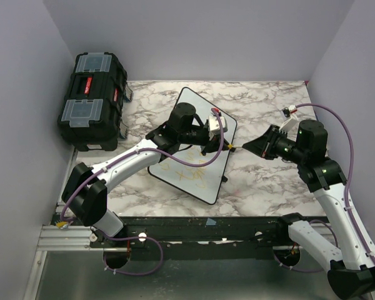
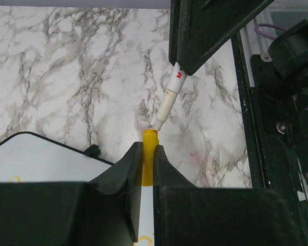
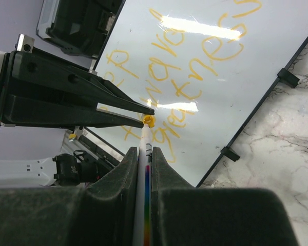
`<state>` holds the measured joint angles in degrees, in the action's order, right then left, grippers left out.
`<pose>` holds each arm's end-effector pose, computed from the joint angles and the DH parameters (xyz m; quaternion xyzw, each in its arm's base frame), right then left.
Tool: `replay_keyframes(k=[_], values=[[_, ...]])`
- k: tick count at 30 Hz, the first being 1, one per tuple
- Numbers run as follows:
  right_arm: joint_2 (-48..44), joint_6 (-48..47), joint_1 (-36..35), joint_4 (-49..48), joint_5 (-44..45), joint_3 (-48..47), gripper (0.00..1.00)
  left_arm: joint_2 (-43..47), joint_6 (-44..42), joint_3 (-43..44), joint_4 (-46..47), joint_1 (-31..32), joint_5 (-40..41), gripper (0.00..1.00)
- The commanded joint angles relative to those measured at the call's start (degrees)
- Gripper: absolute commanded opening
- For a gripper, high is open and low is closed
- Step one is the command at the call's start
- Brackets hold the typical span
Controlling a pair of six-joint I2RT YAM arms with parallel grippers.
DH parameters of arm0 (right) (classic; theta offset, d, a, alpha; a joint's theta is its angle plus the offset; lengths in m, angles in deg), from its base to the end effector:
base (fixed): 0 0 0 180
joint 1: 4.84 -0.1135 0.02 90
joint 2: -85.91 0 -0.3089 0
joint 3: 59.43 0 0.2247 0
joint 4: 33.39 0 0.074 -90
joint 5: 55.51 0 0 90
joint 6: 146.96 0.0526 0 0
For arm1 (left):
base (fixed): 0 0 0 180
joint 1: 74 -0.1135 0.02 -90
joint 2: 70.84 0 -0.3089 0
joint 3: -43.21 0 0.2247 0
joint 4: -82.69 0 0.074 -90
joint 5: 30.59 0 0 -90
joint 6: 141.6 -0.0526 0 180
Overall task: Write a sentence on the whiteboard
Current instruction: Insert the whiteboard marker without the cap into the pen cap.
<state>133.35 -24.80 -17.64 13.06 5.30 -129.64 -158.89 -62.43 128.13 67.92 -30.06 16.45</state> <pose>0.1192 0.0534 0.3798 0.0004 0.8218 0.3973 0.4084 0.2206 -0.2624 0.3754 0.5374 0.5689 -0.4398 0.4406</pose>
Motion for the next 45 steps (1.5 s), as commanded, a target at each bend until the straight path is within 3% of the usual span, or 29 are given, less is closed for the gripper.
replay_keyframes(k=[1,21,36,45], values=[[-0.5,0.3,-0.3,-0.7,1.5,-0.2,0.01,1.9,-0.2,-0.4,1.0,-0.2,-2.4,0.00],[1.3,0.3,-0.3,-1.8,-3.0,1.8,0.00,1.0,0.1,0.9,0.9,0.7,-3.6,0.00],[5.4,-5.6,-0.3,-0.6,-8.3,0.8,0.01,-2.2,-1.5,5.8,-3.3,3.7,-5.8,0.00],[5.8,-5.3,-0.2,-3.0,-10.8,2.8,0.01,-2.3,0.7,5.8,0.5,4.1,-8.7,0.00]])
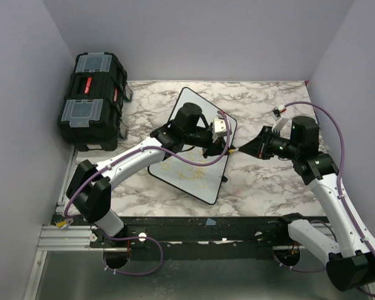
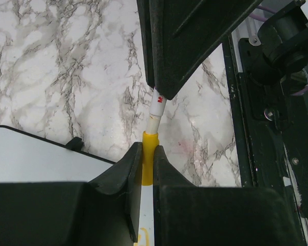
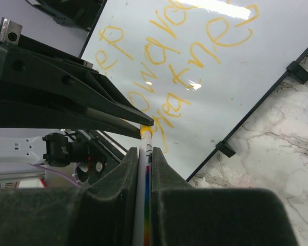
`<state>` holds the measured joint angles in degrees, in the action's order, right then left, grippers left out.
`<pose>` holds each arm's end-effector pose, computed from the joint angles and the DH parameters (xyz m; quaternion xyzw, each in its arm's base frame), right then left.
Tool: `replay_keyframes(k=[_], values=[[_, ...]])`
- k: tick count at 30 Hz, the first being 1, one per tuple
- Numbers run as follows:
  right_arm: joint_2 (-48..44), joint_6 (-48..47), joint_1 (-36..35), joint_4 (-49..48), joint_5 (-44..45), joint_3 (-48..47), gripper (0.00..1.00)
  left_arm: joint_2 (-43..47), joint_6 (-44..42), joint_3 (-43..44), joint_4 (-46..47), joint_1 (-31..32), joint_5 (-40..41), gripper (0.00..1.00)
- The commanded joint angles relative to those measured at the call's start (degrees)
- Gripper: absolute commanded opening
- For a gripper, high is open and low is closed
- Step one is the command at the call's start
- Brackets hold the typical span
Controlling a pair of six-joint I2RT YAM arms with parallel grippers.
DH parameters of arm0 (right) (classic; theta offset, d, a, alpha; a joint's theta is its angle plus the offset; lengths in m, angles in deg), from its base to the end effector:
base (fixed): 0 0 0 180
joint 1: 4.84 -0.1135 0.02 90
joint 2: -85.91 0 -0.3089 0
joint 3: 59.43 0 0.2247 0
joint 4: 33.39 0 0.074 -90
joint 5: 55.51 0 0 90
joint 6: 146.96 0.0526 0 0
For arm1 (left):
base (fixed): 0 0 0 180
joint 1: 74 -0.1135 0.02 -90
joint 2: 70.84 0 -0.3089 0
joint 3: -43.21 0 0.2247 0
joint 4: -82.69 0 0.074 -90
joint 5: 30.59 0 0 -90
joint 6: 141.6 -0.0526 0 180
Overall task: Write a sentence on the whiteboard
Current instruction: Insert the whiteboard marker without the cap into the pen cap.
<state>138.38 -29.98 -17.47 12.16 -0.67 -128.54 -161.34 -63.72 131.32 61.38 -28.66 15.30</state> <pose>0.1393 0.0623 0.3662 -0.0498 0.8338 0.4089 0.3677 0.2197 -0.2744 0.3681 0.5531 0.5817 -0.4461 0.3958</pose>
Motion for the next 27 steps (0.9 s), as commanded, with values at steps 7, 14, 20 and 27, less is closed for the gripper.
replay_keyframes(k=[7,14,20,27], values=[[0.4,-0.5,-1.0,-4.6,-7.7,3.1,0.01,-0.9,1.4,4.8,5.7,3.1,-12.5,0.00],[0.3,-0.6,-1.7,-6.2,-9.4,3.9,0.01,-3.1,0.5,8.8,1.2,4.5,-15.0,0.00],[-0.7,-0.6,-2.3,-7.0,-10.1,4.3,0.01,-4.2,3.9,9.7,4.3,4.8,-16.5,0.00],[-1.1,2.6,-2.3,-8.5,-8.0,5.9,0.01,-4.2,7.8,10.3,9.9,5.4,-13.0,0.00]])
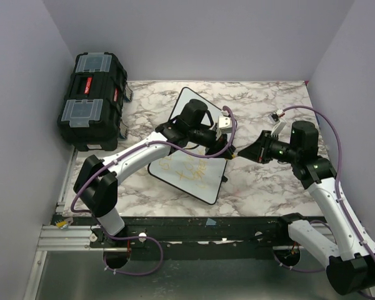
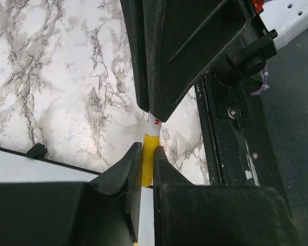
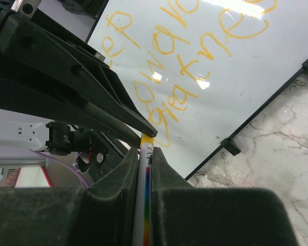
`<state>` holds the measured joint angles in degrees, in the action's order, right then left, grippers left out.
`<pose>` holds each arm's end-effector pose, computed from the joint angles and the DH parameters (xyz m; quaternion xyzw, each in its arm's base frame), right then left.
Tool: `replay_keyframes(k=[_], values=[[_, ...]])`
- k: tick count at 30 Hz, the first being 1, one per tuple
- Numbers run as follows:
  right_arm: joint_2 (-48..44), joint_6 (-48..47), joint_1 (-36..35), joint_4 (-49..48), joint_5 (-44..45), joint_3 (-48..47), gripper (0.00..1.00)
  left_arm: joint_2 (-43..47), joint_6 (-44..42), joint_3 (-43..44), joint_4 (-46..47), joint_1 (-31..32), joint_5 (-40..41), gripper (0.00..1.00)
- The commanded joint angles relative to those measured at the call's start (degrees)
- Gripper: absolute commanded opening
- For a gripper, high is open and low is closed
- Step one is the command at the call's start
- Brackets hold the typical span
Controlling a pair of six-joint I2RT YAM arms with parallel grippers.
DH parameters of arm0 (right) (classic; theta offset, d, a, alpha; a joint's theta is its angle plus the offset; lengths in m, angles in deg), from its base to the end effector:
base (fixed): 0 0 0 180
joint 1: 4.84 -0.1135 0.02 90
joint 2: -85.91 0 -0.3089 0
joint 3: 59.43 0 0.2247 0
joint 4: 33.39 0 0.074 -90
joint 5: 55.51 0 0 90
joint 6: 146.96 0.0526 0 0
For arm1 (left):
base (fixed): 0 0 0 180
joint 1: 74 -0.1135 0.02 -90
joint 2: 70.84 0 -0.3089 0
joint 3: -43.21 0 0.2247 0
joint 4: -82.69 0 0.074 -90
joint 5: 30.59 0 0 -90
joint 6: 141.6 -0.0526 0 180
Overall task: Write a sentence on the whiteboard
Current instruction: Insert the whiteboard marker without the cap into the pen cap.
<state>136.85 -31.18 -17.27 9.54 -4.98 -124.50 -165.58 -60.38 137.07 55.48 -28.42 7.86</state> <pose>0.1331 0.0636 0.3530 -0.0765 0.8247 0.4315 0.3576 0.2256 -0.2891 0.3676 0.5517 0.5848 -0.5000 0.3218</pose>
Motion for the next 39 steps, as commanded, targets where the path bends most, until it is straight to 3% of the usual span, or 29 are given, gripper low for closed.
replay_keyframes(k=[1,7,10,15,21,25,34,39], values=[[0.0,4.2,-2.5,-6.0,-2.9,1.8,0.01,-0.2,4.5,4.8,15.9,5.4,-5.6,0.00],[-0.7,3.2,-2.5,-0.4,7.3,-1.4,0.01,-0.4,3.2,4.9,13.5,5.6,-0.2,0.00],[-2.2,3.9,-2.5,1.5,15.5,-2.2,0.01,-0.1,2.6,4.2,11.8,5.3,2.9,0.31],[-5.1,6.4,-2.5,3.2,27.8,-1.3,0.01,2.4,2.5,0.8,12.3,4.7,7.4,0.55],[-7.2,12.3,-2.5,2.3,38.9,2.0,0.01,5.7,3.1,-2.9,13.4,3.2,10.7,0.97],[-7.6,17.3,-2.5,0.2,44.5,4.9,0.01,8.4,4.6,-5.9,15.5,2.4,15.6,0.98],[-6.5,27.1,-2.5,-11.9,52.8,16.0,0.01,12.6,11.4,-11.8,20.6,1.9,48.9,0.98],[-4.0,30.1,-2.4,-20.2,55.0,22.1,0.01,17.3,16.6,-19.6,28.7,-0.1,56.6,0.98]])
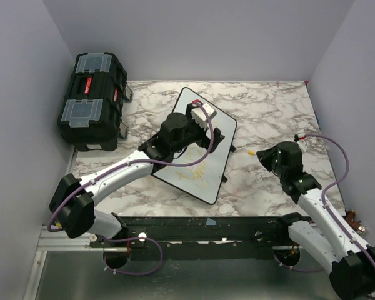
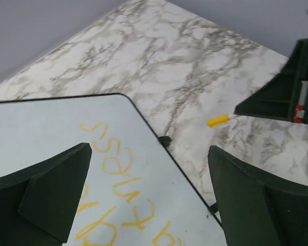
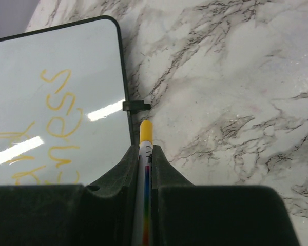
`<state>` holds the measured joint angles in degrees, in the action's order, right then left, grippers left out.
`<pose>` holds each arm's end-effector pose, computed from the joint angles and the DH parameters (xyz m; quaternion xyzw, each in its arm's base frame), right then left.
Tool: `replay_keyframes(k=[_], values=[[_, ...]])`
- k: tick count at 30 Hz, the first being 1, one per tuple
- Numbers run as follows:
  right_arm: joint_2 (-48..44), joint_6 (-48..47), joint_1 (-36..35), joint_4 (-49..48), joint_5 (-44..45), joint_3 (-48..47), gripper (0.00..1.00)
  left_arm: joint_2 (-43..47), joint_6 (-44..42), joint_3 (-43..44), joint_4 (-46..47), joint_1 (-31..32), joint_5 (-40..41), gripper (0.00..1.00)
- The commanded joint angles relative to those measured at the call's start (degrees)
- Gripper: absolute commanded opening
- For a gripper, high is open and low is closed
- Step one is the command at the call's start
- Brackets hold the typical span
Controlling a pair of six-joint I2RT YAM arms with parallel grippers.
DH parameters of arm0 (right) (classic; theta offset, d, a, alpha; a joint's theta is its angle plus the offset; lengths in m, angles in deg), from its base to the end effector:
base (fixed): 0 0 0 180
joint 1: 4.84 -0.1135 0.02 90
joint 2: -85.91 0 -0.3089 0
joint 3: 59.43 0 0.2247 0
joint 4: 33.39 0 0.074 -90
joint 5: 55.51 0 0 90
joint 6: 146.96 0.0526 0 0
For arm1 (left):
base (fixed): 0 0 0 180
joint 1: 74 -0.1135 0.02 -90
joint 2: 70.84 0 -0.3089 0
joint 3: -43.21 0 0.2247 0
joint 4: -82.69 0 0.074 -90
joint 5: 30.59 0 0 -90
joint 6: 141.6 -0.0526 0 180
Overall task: Write a sentence on the whiteboard
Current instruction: Insert the whiteboard marker without the cap into the pen cap, then put down the whiteboard marker at the center of the board, then reset both arms
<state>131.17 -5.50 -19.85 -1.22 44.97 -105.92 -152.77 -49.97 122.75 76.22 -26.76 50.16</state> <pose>0.1329 0.0257 0.2731 0.3137 0.8089 0.2025 0.4541 0.2148 -0.2448 0.3906 0.3418 0.6776 -0.3239 0.5649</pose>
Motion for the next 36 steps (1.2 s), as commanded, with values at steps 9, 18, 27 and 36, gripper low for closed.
replay_keyframes(k=[9,18,27,36], values=[[9.3,5.7,0.5,-19.3,4.5,7.9,0.16,8.5,5.8,-9.0,6.9,-3.9,16.8,0.99],[8.4,6.2,1.1,-18.7,6.0,9.5,0.60,10.7,5.1,-10.8,6.8,-5.1,16.8,0.98],[3.5,2.6,1.3,-11.2,9.8,5.8,0.92,12.1,4.9,-11.5,6.8,-5.5,16.2,0.98],[-0.1,-6.9,1.3,-7.8,3.4,-3.4,1.00,15.1,4.2,-12.4,5.9,-5.9,18.4,0.98]])
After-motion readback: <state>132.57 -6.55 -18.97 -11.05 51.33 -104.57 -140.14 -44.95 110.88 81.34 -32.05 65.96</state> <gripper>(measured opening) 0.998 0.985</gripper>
